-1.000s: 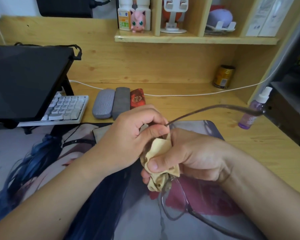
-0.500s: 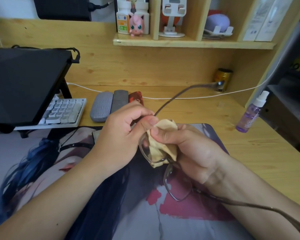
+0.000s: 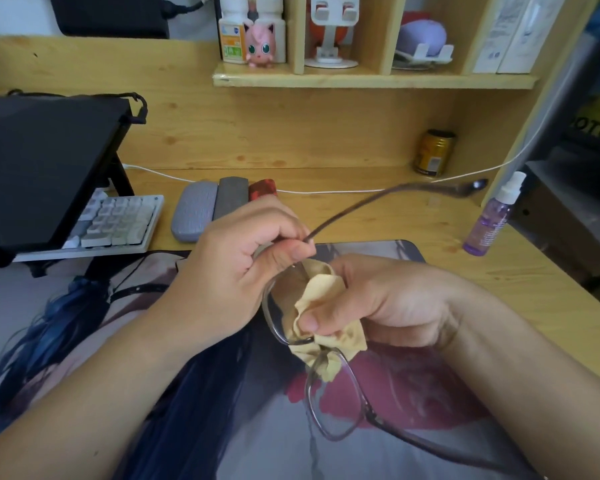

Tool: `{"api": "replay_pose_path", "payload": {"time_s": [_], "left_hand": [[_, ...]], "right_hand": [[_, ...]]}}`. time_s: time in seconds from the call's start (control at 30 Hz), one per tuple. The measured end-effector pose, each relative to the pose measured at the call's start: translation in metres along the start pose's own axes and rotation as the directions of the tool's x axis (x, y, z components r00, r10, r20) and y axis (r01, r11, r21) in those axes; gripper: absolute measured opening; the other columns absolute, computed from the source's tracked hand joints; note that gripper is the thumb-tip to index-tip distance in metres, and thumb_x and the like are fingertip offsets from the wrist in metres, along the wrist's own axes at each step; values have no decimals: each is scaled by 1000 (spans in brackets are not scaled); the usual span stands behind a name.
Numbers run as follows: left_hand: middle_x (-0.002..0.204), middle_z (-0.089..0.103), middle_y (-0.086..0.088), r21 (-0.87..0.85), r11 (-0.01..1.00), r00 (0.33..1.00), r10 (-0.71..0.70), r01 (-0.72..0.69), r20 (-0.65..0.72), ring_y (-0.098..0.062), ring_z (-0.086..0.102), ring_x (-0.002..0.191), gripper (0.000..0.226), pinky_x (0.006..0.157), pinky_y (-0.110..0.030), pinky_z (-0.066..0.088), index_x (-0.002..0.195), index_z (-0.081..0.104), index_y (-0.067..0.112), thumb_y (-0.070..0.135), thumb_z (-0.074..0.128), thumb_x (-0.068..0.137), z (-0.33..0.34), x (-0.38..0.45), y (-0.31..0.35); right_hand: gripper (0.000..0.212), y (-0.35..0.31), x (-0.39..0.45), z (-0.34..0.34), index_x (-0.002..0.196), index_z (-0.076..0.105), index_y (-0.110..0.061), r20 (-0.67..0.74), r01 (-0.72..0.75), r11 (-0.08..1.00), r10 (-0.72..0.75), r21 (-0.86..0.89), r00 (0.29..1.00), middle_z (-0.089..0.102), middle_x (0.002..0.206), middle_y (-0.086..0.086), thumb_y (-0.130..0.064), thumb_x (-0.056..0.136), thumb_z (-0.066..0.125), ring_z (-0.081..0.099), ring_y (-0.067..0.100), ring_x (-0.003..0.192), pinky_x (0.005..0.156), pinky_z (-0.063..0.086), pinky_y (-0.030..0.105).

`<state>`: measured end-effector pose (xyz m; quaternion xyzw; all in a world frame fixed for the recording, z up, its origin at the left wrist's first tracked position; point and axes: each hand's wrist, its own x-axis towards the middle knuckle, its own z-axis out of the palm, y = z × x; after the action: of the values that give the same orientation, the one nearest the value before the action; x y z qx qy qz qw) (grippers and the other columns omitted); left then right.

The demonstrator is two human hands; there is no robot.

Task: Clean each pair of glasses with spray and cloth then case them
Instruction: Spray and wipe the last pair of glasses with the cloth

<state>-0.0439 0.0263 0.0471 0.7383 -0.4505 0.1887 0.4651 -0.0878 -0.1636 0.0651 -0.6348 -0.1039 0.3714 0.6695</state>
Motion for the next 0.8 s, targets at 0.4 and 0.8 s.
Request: {"api": "replay_pose_path", "payload": {"time_s": [0.4, 0.8], "left_hand": [[92, 63, 1, 34, 998, 998, -52, 53, -35, -13, 63, 87, 15, 78, -24, 49, 88, 68, 7, 14, 60, 99, 6, 3, -6], [94, 66, 5, -53, 993, 957, -117, 107, -264, 4, 64, 90, 12, 82, -10, 47, 97, 64, 11, 16, 54, 99, -21, 7, 1]], "right_hand": [[7, 8, 22, 14, 85, 68, -7, -152, 226, 950, -196, 214, 969, 68, 75, 5, 0, 87, 67, 66, 15, 67, 61, 53, 26], [5, 2, 7, -23, 90, 68, -6, -385, 401, 894, -304, 201, 871, 67, 85, 13, -4, 86, 68, 66, 22, 75, 70, 56, 35]]}}
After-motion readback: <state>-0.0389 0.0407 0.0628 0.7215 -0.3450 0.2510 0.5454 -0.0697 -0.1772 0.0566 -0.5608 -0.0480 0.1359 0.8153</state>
